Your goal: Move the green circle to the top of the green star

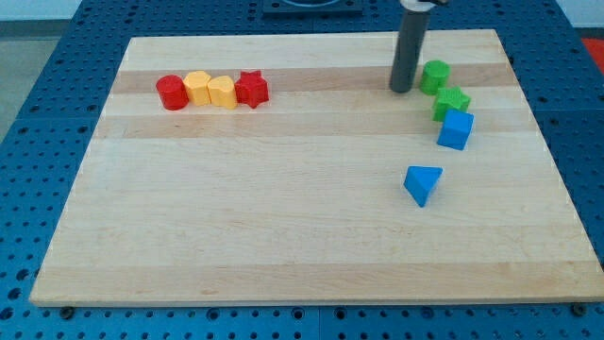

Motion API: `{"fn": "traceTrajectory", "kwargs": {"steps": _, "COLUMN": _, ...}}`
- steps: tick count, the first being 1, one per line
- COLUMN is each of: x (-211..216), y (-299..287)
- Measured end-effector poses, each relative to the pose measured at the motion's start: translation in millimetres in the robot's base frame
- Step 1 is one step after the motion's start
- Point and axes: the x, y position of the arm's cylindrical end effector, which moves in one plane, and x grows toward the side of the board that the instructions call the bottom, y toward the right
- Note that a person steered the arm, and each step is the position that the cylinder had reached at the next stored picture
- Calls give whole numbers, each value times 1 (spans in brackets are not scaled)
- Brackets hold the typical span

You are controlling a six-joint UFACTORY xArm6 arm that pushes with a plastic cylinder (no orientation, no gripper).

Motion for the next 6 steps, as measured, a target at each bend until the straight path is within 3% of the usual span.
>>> {"fn": "traceTrajectory", "kwargs": {"steps": 2, "x": -50, "y": 23}}
{"fn": "traceTrajectory", "kwargs": {"steps": 6, "x": -16, "y": 52}}
